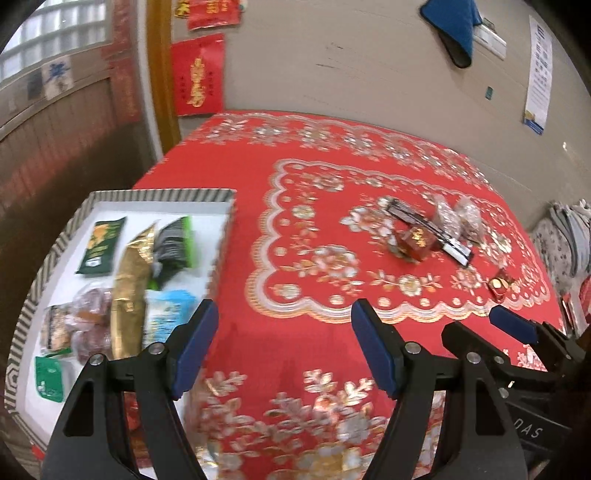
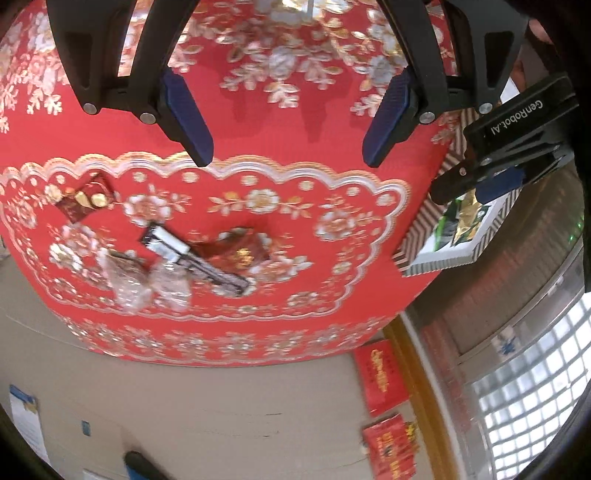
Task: Organize snacks
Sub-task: 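Move both tools back toward the remaining snacks on the tablecloth, then grasp the red candy packet with the left tool while the right tool grasps the red wafer bar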
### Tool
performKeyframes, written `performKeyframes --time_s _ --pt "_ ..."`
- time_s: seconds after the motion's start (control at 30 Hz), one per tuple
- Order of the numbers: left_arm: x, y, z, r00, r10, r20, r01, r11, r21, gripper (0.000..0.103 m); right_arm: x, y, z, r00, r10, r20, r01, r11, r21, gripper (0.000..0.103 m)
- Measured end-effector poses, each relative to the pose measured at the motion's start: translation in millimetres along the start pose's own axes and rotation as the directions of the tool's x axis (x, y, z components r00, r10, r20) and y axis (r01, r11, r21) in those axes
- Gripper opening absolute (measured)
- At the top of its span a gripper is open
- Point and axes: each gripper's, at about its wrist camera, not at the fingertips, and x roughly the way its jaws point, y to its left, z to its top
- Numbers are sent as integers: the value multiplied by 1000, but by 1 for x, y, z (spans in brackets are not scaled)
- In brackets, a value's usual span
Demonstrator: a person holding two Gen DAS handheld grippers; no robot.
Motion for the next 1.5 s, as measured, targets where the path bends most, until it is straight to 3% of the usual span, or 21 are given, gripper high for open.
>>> performKeyframes --time_s 0.33,0.8,1.03,1.37,1.5 --pt "19 -42 8 998 -44 -44 46 998 46 74 -6 -46 -2 999 -50 1 50 997 56 85" --pt "58 -96 50 987 -99 -129 116 985 128 74 -16 -99 0 995 -103 1 102 989 103 85" --pt "91 -118 69 960 -174 -220 215 960 178 74 -25 -135 0 991 -135 4 132 976 171 85" --pt "124 -143 80 936 -184 -301 270 923 275 74 -23 -160 -3 988 -151 -14 150 965 215 85" --pt "133 -151 80 939 -160 -304 253 920 298 74 -23 -169 -3 987 -157 -19 157 959 236 85"
